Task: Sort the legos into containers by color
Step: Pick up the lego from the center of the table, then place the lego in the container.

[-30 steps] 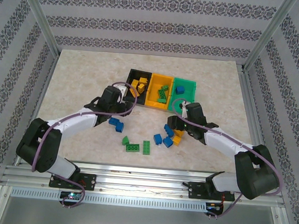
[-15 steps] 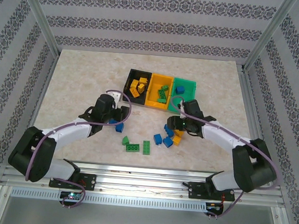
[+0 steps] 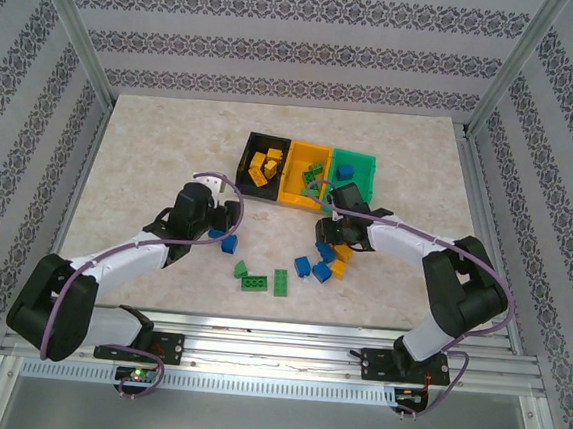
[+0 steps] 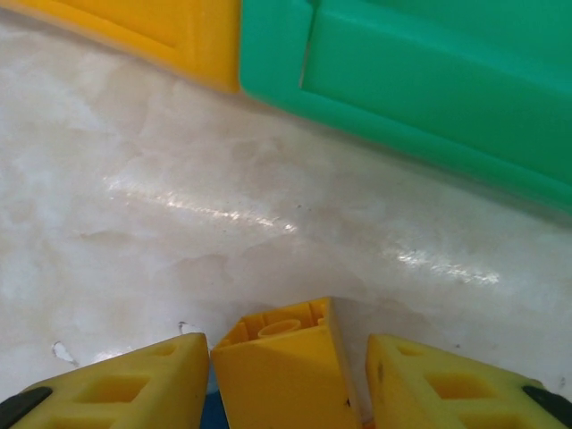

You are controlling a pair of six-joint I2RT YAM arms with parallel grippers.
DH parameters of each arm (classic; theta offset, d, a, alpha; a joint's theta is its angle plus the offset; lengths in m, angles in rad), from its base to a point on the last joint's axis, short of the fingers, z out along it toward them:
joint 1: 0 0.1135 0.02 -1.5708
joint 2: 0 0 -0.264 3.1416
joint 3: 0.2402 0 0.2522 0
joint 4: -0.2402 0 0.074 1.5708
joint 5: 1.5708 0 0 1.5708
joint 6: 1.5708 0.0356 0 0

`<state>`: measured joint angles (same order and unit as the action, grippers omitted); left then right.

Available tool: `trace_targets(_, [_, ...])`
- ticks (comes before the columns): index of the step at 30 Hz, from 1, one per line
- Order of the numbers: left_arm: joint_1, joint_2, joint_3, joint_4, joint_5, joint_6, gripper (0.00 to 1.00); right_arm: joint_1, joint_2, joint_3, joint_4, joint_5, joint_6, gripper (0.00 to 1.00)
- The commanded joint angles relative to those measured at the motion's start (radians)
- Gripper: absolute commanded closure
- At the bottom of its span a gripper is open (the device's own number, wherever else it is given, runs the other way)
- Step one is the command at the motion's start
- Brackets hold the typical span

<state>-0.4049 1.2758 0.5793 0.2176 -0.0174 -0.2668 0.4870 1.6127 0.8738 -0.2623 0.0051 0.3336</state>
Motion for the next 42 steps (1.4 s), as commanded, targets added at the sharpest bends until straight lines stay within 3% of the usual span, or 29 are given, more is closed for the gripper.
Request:
trace_targets(1, [0.018, -0.022, -0.011, 0.034, -0.03, -0.02, 0.38, -0.005, -0.015, -0.036, -0.049, 0.073, -0.004, 0.51])
trace_targets(6, [0.027, -0.025, -0.007, 0.023, -0.044, -0.016, 0.38, -0.056, -0.046, -0.077, -0.008, 0.004, 0.024, 0.5])
trace_targets(11, [0.029, -0.029, -0.011, 0.027, -0.036, -0.017, 0.38, -0.018, 0.005, -0.021, -0.014, -0.029, 0.02, 0.48])
trace_targets(18, [0.031, -0.047, -0.024, 0.026, -0.075, -0.029, 0.38, 0.037, 0.04, 0.048, -0.048, 0.005, -0.002, 0.68])
trace_targets(24, [0.046, -0.002, 0.006, -0.009, -0.071, -0.049, 0.39, 0.113, 0.031, 0.17, -0.106, 0.025, -0.042, 0.68])
trace_targets(30, [0.056, -0.048, -0.041, 0.021, -0.136, -0.042, 0.39, 0.138, 0.095, 0.398, -0.091, -0.037, -0.046, 0.67])
trace_targets(35, [0.067, -0.024, -0.042, 0.033, -0.135, -0.055, 0.4, 0.143, 0.279, 0.707, -0.119, -0.056, -0.047, 0.65])
trace_targets(40, [0.071, -0.008, -0.034, 0.034, -0.114, -0.054, 0.4, 0.133, 0.475, 1.006, -0.2, -0.058, -0.038, 0.49])
trace_targets(42, [0.071, -0.012, -0.033, 0.03, -0.115, -0.053, 0.4, 0.134, 0.49, 1.03, -0.205, -0.068, -0.029, 0.48])
